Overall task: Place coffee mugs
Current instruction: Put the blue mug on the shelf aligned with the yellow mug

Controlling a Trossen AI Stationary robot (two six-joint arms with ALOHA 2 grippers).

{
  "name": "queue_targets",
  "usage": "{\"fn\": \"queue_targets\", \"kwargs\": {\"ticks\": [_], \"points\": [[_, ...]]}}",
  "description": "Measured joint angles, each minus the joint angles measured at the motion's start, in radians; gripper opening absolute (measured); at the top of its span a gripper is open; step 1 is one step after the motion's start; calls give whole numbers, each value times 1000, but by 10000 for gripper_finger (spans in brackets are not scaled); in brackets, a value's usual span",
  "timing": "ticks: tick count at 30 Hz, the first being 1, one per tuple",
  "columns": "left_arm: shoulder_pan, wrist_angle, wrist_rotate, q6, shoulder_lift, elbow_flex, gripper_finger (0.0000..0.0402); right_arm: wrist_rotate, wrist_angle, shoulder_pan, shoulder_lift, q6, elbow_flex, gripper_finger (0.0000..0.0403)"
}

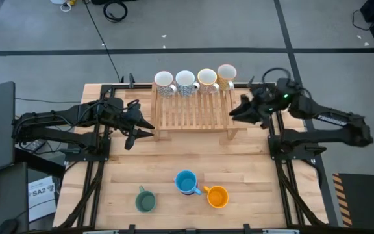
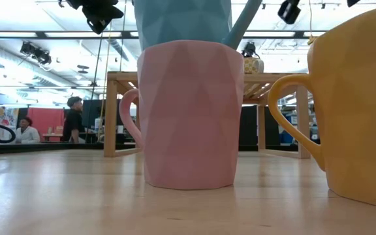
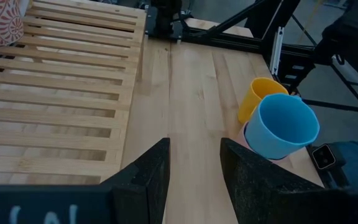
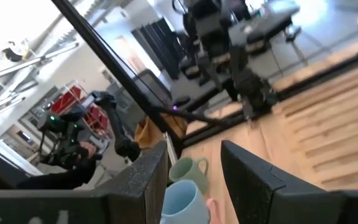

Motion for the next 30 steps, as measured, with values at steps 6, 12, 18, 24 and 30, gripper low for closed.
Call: {"fn": "queue_targets", "kwargs": {"ticks": [6,12,18,24,30], "points": [[0,0,0,0,0,0,146,117,58,186,113,32,0,156],[0,0,0,0,0,0,146,135,230,324,233,32,0,156],[0,0,0,0,0,0,146,224,299,410,337,-7,0,156],[0,0,0,0,0,0,146,355,358,457,433,-95,0,156],[0,0,0,0,0,0,146,331,590,473,532,-190,0,156]]}}
